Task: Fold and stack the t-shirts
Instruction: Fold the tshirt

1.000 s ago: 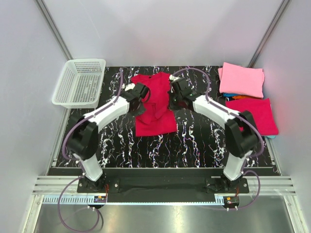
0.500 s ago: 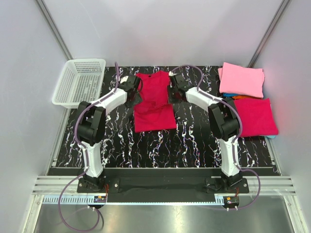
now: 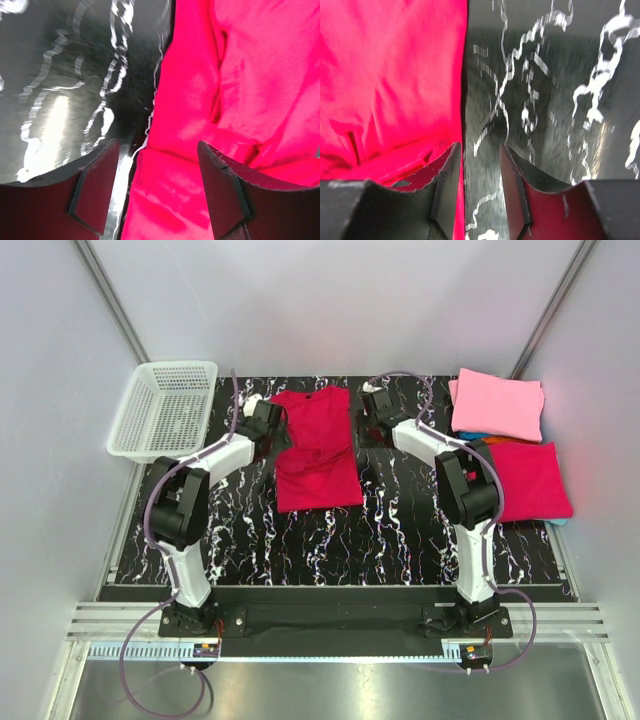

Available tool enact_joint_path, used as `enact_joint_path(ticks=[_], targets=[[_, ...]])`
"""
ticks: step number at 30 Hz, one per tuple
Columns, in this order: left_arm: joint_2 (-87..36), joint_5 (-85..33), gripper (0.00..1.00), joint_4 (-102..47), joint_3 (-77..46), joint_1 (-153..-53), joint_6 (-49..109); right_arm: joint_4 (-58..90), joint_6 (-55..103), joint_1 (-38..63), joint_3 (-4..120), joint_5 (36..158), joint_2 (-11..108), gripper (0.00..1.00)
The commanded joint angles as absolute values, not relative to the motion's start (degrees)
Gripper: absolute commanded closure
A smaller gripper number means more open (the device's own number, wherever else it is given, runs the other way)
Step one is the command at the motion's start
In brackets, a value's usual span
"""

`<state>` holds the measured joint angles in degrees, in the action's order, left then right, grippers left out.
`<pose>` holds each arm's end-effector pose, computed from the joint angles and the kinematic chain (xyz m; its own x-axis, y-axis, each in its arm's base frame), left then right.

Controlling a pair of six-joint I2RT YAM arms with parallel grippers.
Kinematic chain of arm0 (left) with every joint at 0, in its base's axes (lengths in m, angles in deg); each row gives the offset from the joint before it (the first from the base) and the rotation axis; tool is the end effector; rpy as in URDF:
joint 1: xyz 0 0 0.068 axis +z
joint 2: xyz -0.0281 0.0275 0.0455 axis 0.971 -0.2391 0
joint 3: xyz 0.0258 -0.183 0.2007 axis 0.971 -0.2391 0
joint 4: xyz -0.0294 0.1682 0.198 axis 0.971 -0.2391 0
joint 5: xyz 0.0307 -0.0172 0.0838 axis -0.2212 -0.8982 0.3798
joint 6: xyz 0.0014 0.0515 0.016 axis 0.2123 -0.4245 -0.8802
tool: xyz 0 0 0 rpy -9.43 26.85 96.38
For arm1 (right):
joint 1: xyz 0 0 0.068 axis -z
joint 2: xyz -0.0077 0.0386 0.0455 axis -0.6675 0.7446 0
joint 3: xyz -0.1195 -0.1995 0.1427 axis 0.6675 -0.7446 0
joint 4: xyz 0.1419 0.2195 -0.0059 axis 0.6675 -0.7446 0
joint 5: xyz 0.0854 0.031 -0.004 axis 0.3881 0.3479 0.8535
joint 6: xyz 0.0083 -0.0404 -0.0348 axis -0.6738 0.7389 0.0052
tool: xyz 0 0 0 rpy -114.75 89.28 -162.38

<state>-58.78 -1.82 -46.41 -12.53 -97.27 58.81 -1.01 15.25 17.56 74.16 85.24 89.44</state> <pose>0.3859 -0.1385 0.1967 -0.6640 -0.4044 -0.6289 -0.3208 0.9138 -0.2489 0.4348 0.1936 0.1838 -0.7473 -0.0451 -0.6629 -0.1724 0.9767 0.1279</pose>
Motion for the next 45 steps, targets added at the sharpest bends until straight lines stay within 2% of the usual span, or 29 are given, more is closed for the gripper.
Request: enact_joint_path(ticks=[1,6,8,9,13,17,33,45], targets=[[-50.3,4.7,0.32,-44.7,-13.9,-97.0,59.8,0.6,14.0,17.3,70.7,87.0,82.6,0.57],[-46.4,4.5,0.33,-49.1,-15.9,-96.7,62.0,0.8,13.2,16.8,65.3,91.2,77.4,0.6],[-45.5,1.8,0.38,-49.9,-16.8,-96.7,62.0,0.8,14.0,16.2,63.7,92.0,76.2,0.61],[-45.5,-1.4,0.46,-50.4,-16.9,-96.7,61.7,0.7,14.1,15.3,63.2,92.5,75.2,0.62],[-46.7,-9.0,0.67,-52.5,-18.0,-97.2,61.7,-1.0,15.8,12.3,62.9,95.3,75.1,0.61],[-48.4,-14.0,0.76,-53.6,-19.1,-99.0,61.6,-2.5,17.6,9.9,64.6,97.8,77.6,0.61],[-60.4,-12.7,0.78,-57.6,-10.0,-101.4,60.9,-5.8,20.1,7.7,76.2,98.0,89.8,0.61],[-70.9,-3.5,0.78,-60.7,6.2,-100.3,59.0,-6.9,22.3,9.4,88.0,89.8,97.8,0.61]])
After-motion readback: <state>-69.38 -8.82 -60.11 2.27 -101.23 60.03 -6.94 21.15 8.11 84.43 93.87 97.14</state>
